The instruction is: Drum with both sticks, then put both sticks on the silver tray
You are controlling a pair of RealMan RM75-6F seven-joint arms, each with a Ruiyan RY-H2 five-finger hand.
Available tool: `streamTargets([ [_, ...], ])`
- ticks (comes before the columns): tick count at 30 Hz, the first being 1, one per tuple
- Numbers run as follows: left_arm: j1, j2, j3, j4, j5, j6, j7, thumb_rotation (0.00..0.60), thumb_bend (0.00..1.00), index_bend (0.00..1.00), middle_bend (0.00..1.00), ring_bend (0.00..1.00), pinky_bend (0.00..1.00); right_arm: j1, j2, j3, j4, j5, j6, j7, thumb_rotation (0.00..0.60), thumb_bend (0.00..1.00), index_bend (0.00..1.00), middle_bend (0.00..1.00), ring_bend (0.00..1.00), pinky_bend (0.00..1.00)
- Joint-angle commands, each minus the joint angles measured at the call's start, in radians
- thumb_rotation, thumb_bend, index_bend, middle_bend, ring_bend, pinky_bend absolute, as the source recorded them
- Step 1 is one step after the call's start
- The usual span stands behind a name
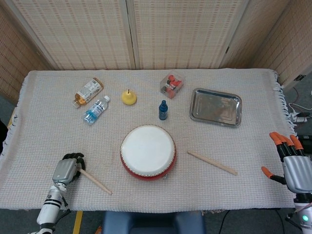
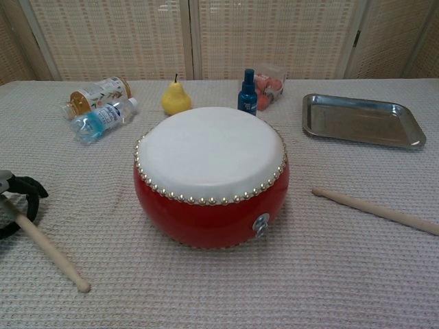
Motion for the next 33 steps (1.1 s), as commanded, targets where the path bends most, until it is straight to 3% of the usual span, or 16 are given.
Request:
streamTargets([
  [1, 0.015, 0.023, 0.013, -0.01, 0.027, 0.015, -0.034, 0.6, 0.42, 0.61, 0.28, 0.18, 0.16, -0.001, 0.001, -0.001, -0.002, 0.0, 0.0, -0.001, 0.6, 0.17, 0.08, 0.07, 0.0, 0.05],
  [6, 0.03, 0.038, 0.011, -0.009, 0.004, 0.018, -0.047, 0.6, 0.42, 0.61, 0.29, 0.18, 0.16, 0.003, -0.002, 0.0, 0.001, 0.004, -0.006, 0.005, 0.6, 0.17, 0.08, 0.07, 0.0, 0.05],
  [15, 0.055, -0.018, -0.074, -0.02, -0.158, 0.073, -0.022, 0.6, 0.42, 0.53, 0.28, 0.18, 0.2, 0.006, -0.001, 0.0, 0.004, 0.006, -0.011, 0.009, 0.6, 0.17, 0.08, 0.07, 0.0, 0.05],
  [19, 0.044, 0.013, -0.063, -0.047, -0.165, 0.033, 0.0, 0.6, 0.41, 0.35, 0.22, 0.15, 0.19, 0.007, 0.0, -0.002, 0.004, 0.005, -0.013, 0.011, 0.6, 0.17, 0.08, 0.07, 0.0, 0.05],
  [22, 0.037, 0.051, -0.033, -0.055, -0.091, 0.014, -0.015, 0.6, 0.42, 0.23, 0.16, 0.09, 0.13, 0.005, 0.001, -0.001, 0.004, 0.006, -0.011, 0.012, 0.6, 0.17, 0.08, 0.07, 0.0, 0.05],
  [24, 0.032, 0.076, 0.002, -0.047, 0.006, 0.011, -0.042, 0.6, 0.42, 0.22, 0.14, 0.06, 0.1, 0.004, 0.001, -0.002, 0.004, 0.006, -0.009, 0.013, 0.6, 0.17, 0.08, 0.07, 0.0, 0.05],
  [28, 0.027, 0.105, 0.06, -0.021, 0.181, 0.035, -0.111, 0.6, 0.39, 0.28, 0.13, 0.04, 0.09, 0.005, -0.002, -0.004, 0.005, 0.002, -0.009, 0.015, 0.6, 0.17, 0.08, 0.07, 0.0, 0.05],
  [33, 0.019, 0.118, 0.101, 0.004, 0.318, 0.071, -0.179, 0.6, 0.34, 0.38, 0.15, 0.06, 0.09, 0.005, -0.006, -0.006, 0.006, -0.001, -0.011, 0.015, 0.6, 0.17, 0.08, 0.07, 0.0, 0.05],
])
